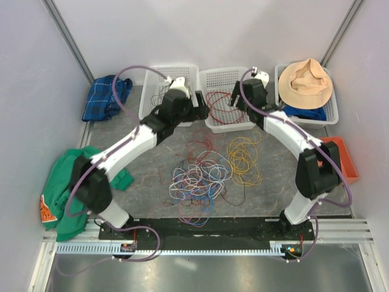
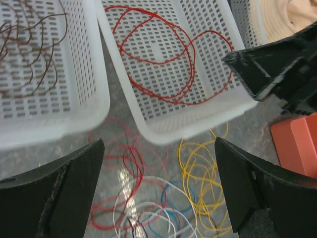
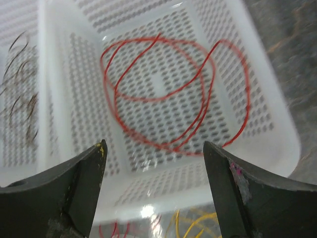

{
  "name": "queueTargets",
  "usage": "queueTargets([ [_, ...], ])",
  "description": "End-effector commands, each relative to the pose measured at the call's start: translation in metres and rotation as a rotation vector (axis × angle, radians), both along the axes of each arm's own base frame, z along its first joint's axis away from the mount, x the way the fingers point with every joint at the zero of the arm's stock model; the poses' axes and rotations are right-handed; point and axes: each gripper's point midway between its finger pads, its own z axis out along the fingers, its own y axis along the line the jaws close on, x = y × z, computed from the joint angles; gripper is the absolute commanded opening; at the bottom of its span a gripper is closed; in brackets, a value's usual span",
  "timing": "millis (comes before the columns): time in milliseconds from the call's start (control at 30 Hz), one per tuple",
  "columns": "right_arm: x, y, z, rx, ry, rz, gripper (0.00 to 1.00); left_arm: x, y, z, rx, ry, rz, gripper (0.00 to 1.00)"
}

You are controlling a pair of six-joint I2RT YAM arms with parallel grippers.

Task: Untangle the cables

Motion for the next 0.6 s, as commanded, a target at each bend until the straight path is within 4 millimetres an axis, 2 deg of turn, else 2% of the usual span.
queueTargets([
  [0,-0.044,0.069,0.061,0.156,-0.195,0.185,0.86,-0.061,0.012,0.058,-0.14,-0.16,0.091,1.0],
  [33,-0.058,0.077,0.041,0.139,-0.156,0.213,0.85,-0.071,0.015,0.052,-0.147,-0.15,0.104,1.0],
  [67,-0.065,0.088,0.043,0.147,-0.187,0.244,0.85,-0.09,0.021,0.045,-0.148,-0.146,0.101,1.0],
  [100,-0.083,0.107,0.044,0.155,-0.193,0.296,0.85,-0.1,0.026,0.035,-0.155,-0.11,0.117,1.0],
  [133,-0.096,0.112,0.024,0.144,-0.161,0.324,0.85,-0.107,0.031,0.027,-0.158,-0.092,0.133,1.0],
  [167,-0.104,0.119,0.02,0.147,-0.162,0.353,0.84,-0.115,0.039,0.009,-0.148,-0.053,0.148,1.0],
  [200,-0.119,0.132,0.016,0.149,-0.158,0.401,0.83,-0.124,0.046,0.011,-0.184,-0.032,0.163,1.0],
  [233,-0.13,0.131,-0.004,0.129,-0.124,0.417,0.83,-0.133,0.052,0.001,-0.167,-0.003,0.171,1.0],
  [267,-0.135,0.132,-0.012,0.121,-0.115,0.425,0.82,-0.14,0.057,-0.013,-0.149,0.025,0.179,1.0],
  [300,-0.141,0.133,-0.019,0.113,-0.105,0.432,0.82,-0.145,0.059,-0.018,-0.153,0.041,0.183,1.0],
  [333,-0.147,0.128,-0.037,0.093,-0.073,0.427,0.81,-0.155,0.064,-0.018,-0.152,0.043,0.182,1.0],
  [367,-0.149,0.126,-0.043,0.088,-0.063,0.423,0.81,-0.161,0.068,-0.028,-0.137,0.057,0.186,1.0],
  [433,-0.154,0.117,-0.061,0.056,-0.037,0.409,0.81,-0.172,0.073,-0.03,-0.149,0.055,0.191,1.0],
  [467,-0.153,0.115,-0.064,0.048,-0.042,0.402,0.81,-0.178,0.078,-0.041,-0.137,0.071,0.195,1.0],
  [567,-0.149,0.111,-0.081,-0.011,-0.023,0.39,0.82,-0.191,0.08,-0.054,-0.161,0.101,0.183,1.0],
])
